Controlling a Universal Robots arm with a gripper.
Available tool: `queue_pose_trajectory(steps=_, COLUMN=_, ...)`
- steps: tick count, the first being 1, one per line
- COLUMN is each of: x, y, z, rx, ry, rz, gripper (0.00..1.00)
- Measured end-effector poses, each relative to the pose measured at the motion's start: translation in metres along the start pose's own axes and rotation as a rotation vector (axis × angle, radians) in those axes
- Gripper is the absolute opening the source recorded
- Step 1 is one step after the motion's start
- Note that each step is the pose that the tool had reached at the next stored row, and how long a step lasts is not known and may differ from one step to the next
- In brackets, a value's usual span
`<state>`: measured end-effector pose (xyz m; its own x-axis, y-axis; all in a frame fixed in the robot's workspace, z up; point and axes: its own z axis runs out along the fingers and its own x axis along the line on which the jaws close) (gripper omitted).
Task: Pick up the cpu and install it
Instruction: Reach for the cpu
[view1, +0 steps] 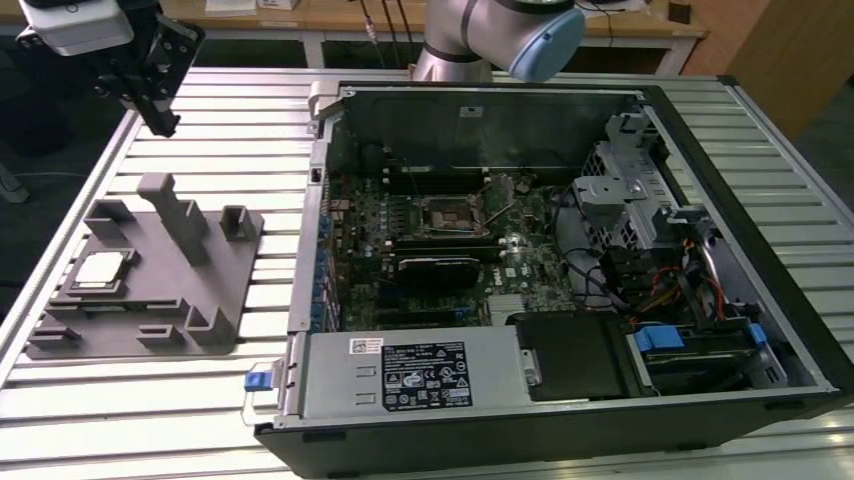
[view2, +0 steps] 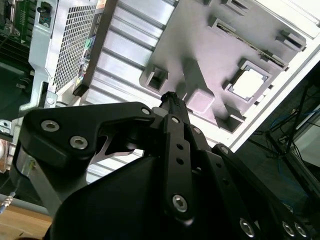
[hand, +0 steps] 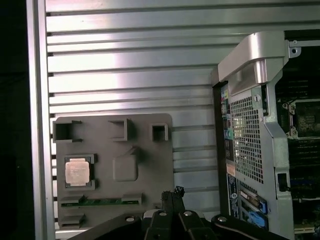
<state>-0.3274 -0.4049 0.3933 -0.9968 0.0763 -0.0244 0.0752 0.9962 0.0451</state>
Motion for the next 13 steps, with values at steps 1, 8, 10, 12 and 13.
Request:
queue_pose_trajectory(steps=1, x=0.0014, y=-0.0002, z=0.0, rx=0.0, ry=0.0, rz=0.0, gripper=0.11)
queue_pose_trajectory(steps=8, x=0.013, y=-0.0017, z=-0.0004, rx=-0.0001, ry=0.0, rz=0.0, gripper=0.11)
queue_pose_trajectory(steps=10, x=0.0167, y=-0.0021, z=-0.0005, rx=-0.0001, ry=0.0, rz=0.0, gripper=0.11)
queue_pose_trajectory(steps=12, x=0.0202, y=-0.0025, z=-0.0006, rx=-0.0001, ry=0.0, rz=0.0, gripper=0.11)
queue_pose_trajectory(steps=13, x=0.0222, y=-0.0028, z=-0.0006, rx=-0.0001, ry=-0.0001, rz=0.0, gripper=0.11)
